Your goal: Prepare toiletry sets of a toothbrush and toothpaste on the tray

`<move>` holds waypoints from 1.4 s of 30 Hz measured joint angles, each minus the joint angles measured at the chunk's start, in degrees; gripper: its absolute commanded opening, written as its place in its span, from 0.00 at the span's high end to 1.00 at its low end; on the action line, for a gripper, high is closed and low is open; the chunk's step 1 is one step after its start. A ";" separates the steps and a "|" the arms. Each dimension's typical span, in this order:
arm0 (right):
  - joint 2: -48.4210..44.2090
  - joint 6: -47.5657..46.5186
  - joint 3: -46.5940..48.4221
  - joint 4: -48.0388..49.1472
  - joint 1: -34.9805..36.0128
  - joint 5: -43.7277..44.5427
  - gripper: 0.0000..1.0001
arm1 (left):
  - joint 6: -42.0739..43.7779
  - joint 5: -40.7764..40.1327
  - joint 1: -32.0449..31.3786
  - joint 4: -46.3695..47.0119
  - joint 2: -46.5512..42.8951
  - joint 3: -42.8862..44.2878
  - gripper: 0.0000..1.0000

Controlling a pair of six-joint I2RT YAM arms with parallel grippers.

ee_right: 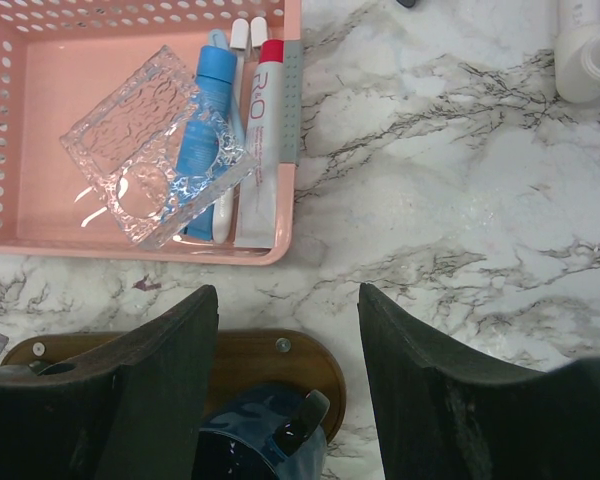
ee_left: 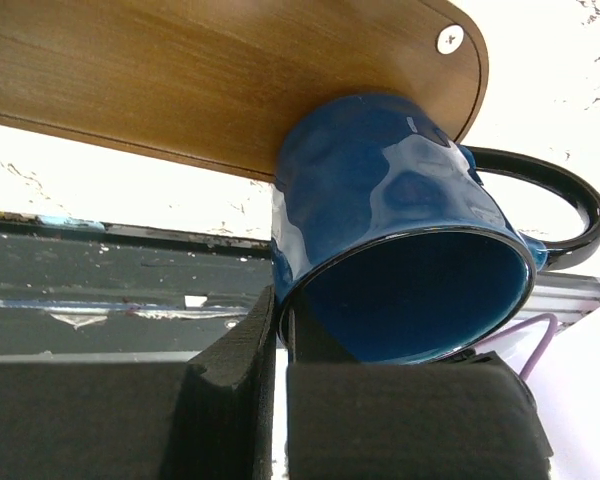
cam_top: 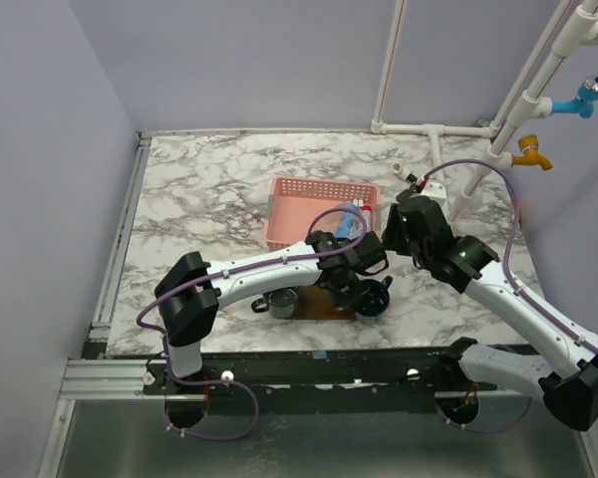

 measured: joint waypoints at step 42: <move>-14.86 7.61 -2.38 -12.33 0.02 1.11 0.39 | 76.22 -4.83 1.03 -3.34 -1.75 17.25 1.00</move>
